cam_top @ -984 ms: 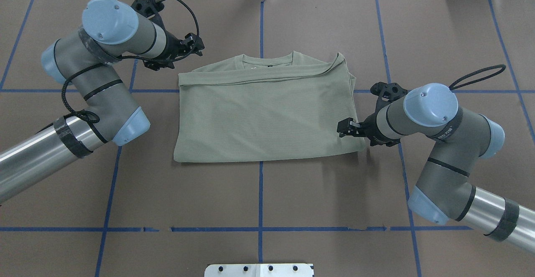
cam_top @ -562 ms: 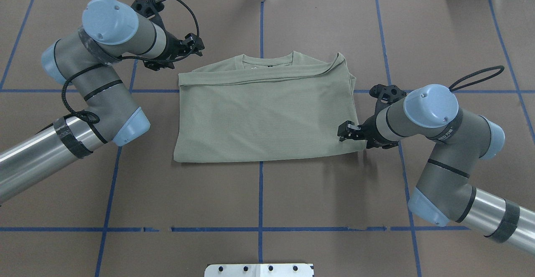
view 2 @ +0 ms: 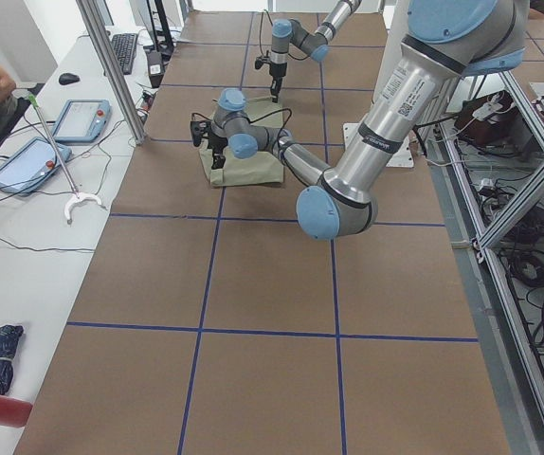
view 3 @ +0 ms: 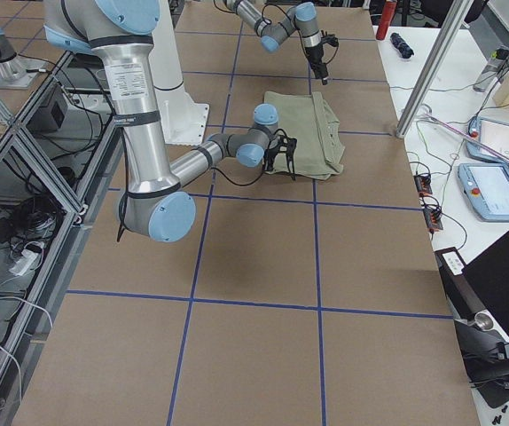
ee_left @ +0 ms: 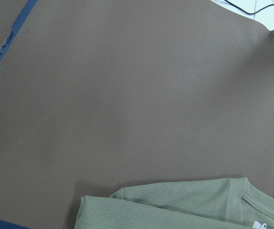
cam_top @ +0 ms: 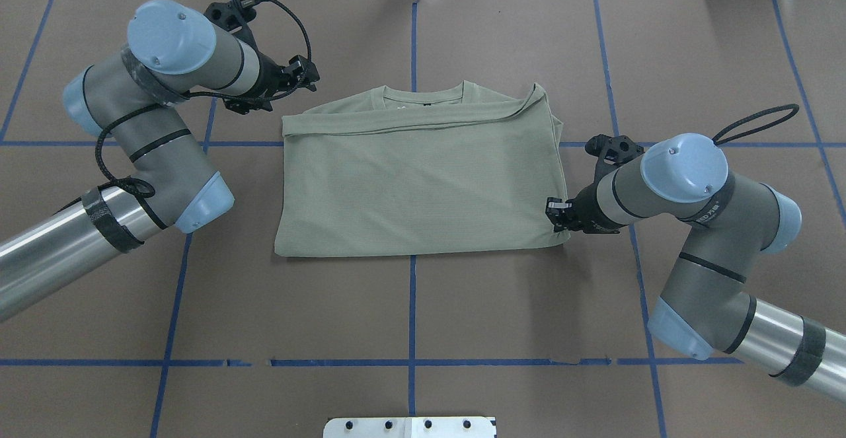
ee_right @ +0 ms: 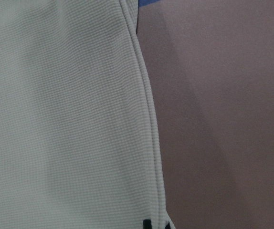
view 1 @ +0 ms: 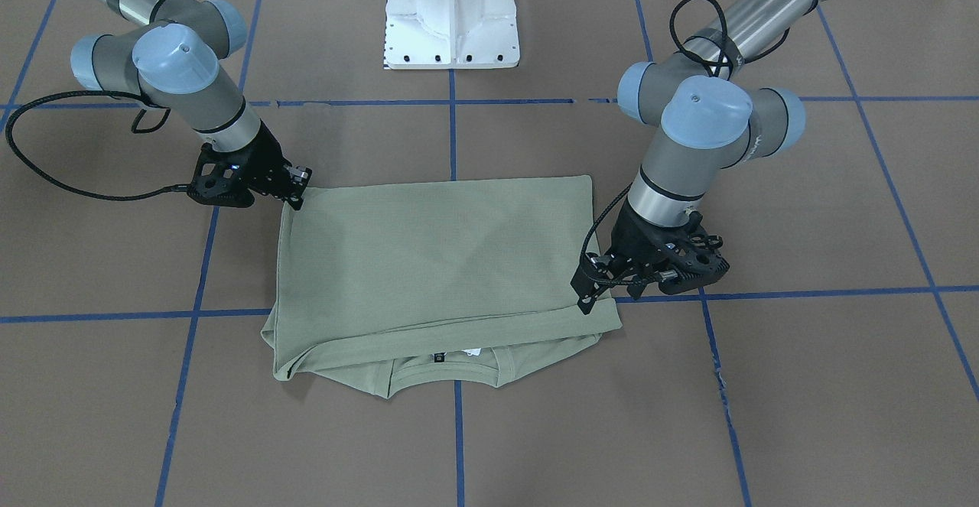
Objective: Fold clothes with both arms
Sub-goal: 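Drag the folded shirt with the right gripper toward the robot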
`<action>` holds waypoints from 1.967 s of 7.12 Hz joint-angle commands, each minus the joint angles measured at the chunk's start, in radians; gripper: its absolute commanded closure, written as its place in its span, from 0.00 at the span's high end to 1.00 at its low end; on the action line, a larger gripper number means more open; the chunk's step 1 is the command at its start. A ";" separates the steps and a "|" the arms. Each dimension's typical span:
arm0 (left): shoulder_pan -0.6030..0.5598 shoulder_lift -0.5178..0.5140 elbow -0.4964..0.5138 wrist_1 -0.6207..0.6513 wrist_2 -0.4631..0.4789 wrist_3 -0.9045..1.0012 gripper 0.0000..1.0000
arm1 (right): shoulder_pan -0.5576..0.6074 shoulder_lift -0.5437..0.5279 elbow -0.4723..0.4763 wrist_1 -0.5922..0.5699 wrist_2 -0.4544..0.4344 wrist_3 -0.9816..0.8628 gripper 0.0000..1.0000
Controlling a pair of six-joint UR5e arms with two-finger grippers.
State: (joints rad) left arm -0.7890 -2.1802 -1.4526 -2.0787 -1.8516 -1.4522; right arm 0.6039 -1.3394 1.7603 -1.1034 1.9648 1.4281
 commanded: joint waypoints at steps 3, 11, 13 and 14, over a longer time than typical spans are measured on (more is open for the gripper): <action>0.001 0.002 -0.015 0.003 0.000 -0.007 0.91 | -0.111 -0.211 0.235 0.000 0.049 0.003 0.00; 0.023 0.016 -0.067 0.006 -0.006 -0.013 0.93 | -0.422 -0.280 0.390 0.008 0.062 0.133 1.00; 0.103 0.110 -0.190 0.008 -0.046 -0.058 0.95 | -0.232 -0.256 0.416 0.010 0.057 0.123 1.00; 0.166 0.125 -0.219 0.008 -0.044 -0.174 0.95 | -0.145 -0.227 0.416 0.010 0.060 0.121 1.00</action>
State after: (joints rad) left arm -0.6902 -2.0891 -1.6183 -2.0712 -1.8893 -1.5250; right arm 0.3418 -1.5958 2.1725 -1.0942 2.0234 1.5542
